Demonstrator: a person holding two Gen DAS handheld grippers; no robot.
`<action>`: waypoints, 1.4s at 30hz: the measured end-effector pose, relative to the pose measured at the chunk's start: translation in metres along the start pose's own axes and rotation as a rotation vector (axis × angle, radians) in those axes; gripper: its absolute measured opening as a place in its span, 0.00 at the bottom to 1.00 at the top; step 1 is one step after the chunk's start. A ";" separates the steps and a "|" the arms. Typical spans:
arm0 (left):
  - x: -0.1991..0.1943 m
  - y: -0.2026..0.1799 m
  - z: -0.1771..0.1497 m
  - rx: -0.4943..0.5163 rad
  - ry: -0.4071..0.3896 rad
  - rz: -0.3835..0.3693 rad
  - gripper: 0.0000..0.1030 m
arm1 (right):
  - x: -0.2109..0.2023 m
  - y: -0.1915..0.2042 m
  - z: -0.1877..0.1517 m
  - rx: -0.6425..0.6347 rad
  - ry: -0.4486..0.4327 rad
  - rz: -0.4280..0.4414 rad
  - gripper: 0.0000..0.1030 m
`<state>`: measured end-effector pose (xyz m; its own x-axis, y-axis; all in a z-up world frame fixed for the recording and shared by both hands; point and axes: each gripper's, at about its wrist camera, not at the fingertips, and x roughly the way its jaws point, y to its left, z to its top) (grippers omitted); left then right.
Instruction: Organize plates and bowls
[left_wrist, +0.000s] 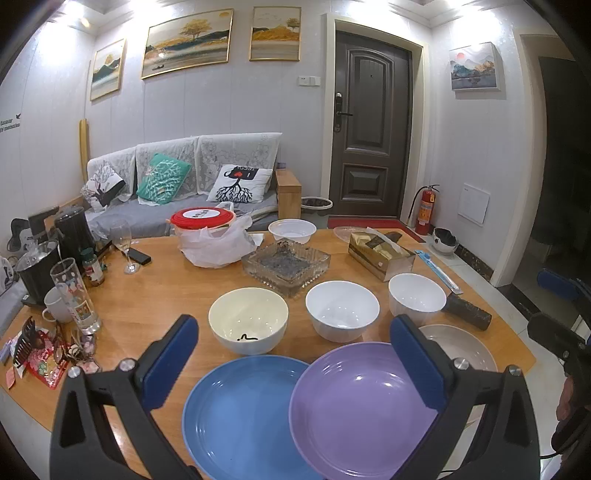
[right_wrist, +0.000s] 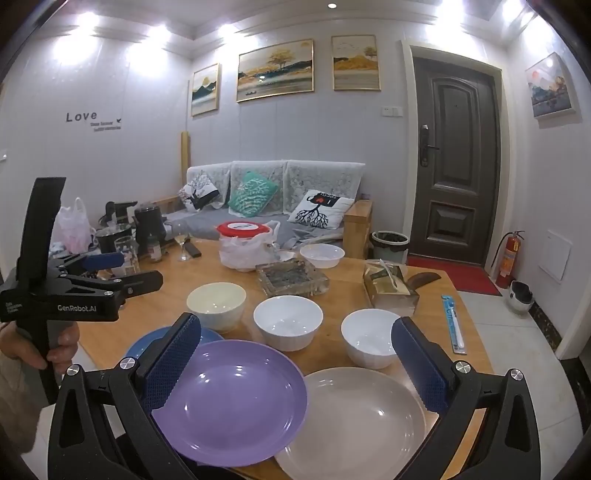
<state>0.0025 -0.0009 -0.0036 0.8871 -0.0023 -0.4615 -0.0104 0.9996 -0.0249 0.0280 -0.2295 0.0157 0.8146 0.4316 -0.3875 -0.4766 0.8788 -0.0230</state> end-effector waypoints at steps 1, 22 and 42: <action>0.000 0.000 0.000 0.001 0.000 0.000 1.00 | 0.000 0.001 0.000 -0.001 0.000 -0.001 0.99; -0.001 -0.001 0.001 0.001 0.005 0.000 1.00 | 0.000 0.003 -0.002 0.004 0.007 0.008 0.99; 0.039 0.008 -0.015 -0.044 0.124 -0.106 0.99 | 0.030 0.006 -0.022 0.039 0.144 0.027 0.73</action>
<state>0.0300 0.0069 -0.0349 0.8203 -0.1137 -0.5605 0.0577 0.9915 -0.1167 0.0416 -0.2156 -0.0165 0.7446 0.4239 -0.5156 -0.4821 0.8758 0.0238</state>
